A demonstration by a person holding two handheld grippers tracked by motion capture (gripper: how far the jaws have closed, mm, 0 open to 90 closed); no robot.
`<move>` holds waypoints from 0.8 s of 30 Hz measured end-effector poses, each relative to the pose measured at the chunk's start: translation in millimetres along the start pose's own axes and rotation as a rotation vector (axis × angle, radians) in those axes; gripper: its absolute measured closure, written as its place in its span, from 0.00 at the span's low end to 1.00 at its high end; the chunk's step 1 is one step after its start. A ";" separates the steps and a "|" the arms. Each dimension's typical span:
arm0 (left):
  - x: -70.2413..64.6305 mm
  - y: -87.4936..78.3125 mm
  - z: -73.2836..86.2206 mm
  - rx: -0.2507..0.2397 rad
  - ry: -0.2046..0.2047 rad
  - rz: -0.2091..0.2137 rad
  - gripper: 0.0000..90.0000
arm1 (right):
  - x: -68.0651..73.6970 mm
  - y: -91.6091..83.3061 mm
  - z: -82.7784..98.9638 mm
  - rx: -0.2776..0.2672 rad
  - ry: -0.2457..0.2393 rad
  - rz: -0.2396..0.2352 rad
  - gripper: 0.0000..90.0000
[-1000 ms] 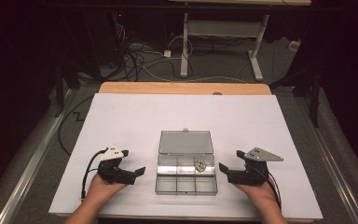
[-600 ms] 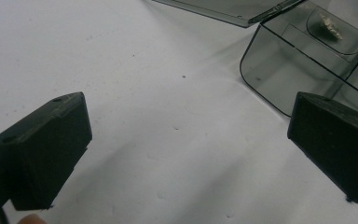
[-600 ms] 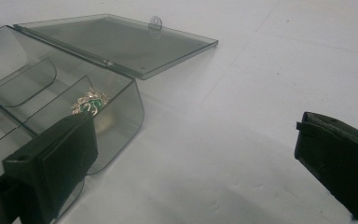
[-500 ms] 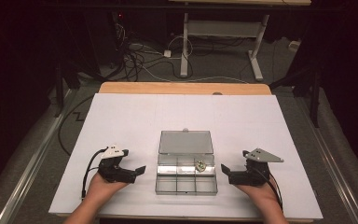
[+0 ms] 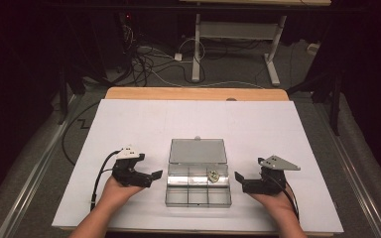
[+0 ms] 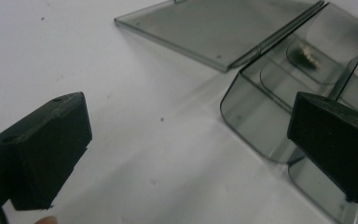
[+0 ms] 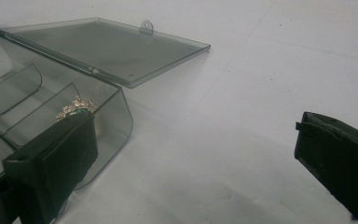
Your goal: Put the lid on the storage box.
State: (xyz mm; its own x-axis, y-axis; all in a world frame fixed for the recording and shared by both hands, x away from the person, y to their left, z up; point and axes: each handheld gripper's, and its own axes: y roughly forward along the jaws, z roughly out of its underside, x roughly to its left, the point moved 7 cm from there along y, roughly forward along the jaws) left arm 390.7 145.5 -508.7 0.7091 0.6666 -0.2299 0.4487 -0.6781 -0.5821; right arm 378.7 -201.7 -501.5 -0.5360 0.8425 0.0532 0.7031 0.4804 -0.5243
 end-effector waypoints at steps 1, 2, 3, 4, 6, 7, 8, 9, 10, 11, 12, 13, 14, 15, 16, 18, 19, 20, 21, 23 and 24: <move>-0.3 2.9 -3.0 0.000 0.004 -0.001 0.00 | 0.3 -0.4 -0.6 -0.001 0.004 0.000 0.01; -0.9 5.9 -5.8 -0.004 0.008 -0.003 0.00 | 0.4 -0.5 -1.6 -0.004 0.004 0.000 0.01; -1.1 8.6 -8.1 -0.006 0.008 -0.005 0.00 | 0.5 -0.2 -3.0 -0.007 0.000 -0.003 0.01; -1.7 11.5 -10.4 -0.007 0.006 -0.004 0.00 | 1.2 0.0 -4.1 -0.009 0.005 -0.006 0.01; -3.5 15.9 -14.4 -0.004 0.018 -0.006 0.00 | 3.4 0.9 -6.9 -0.013 0.006 -0.012 0.01; -4.7 17.7 -16.6 -0.007 0.016 -0.005 0.00 | 4.1 1.9 -8.7 -0.018 0.002 -0.014 0.01; -4.9 19.4 -18.8 -0.010 0.019 -0.004 0.00 | 5.1 3.0 -10.6 -0.020 0.002 -0.019 0.01; -5.0 20.8 -20.9 -0.010 0.019 -0.005 0.00 | 6.0 4.1 -12.5 -0.021 0.005 -0.020 0.01; -4.7 22.2 -22.9 -0.011 0.019 -0.008 0.00 | 6.6 5.8 -14.8 -0.025 0.003 -0.023 0.01; -3.9 23.6 -25.4 -0.013 0.015 -0.007 0.00 | 7.4 7.3 -16.9 -0.025 0.003 -0.025 0.01; -3.3 24.5 -26.9 -0.015 0.011 -0.007 0.00 | 8.4 9.3 -19.4 -0.023 0.004 -0.025 0.01; -2.7 25.6 -28.6 -0.015 0.008 -0.006 0.00 | 8.7 10.8 -20.9 -0.025 0.000 -0.026 0.01; -2.3 26.9 -30.3 -0.018 0.004 -0.006 0.00 | 9.5 12.6 -22.6 -0.025 -0.002 -0.027 0.01; -1.7 28.1 -31.6 -0.016 0.003 -0.007 0.00 | 10.4 14.5 -24.1 -0.026 -0.003 -0.027 0.01; -1.2 29.9 -33.2 -0.016 0.002 -0.010 0.00 | 11.0 16.2 -25.7 -0.025 -0.004 -0.025 0.01; -0.6 33.7 -35.6 -0.009 0.005 -0.015 0.00 | 12.9 19.4 -29.2 -0.024 -0.015 -0.030 0.01; -0.1 35.4 -36.6 -0.005 0.005 -0.017 0.00 | 13.8 21.0 -30.9 -0.025 -0.014 -0.030 0.01; 0.2 37.2 -37.6 -0.004 0.001 -0.015 0.00 | 13.9 22.6 -32.7 -0.027 -0.016 -0.032 0.01; 0.4 38.1 -38.3 -0.006 -0.002 -0.015 0.00 | 14.3 25.1 -34.4 -0.027 -0.010 -0.035 0.01; 1.9 40.6 -39.0 0.002 0.000 -0.023 0.00 | 14.3 29.1 -35.8 -0.020 -0.007 -0.034 0.01; 3.2 42.0 -39.1 0.008 -0.002 -0.030 0.00 | 14.4 31.6 -36.5 -0.018 -0.002 -0.036 0.01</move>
State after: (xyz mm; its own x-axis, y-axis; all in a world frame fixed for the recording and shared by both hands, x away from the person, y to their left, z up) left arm 433.0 107.1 -503.4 0.6947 0.6869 -0.2135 0.4650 -0.6553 -0.5953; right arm 410.2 -165.5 -486.3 -0.5622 0.8241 0.0696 0.6917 0.5147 -0.5065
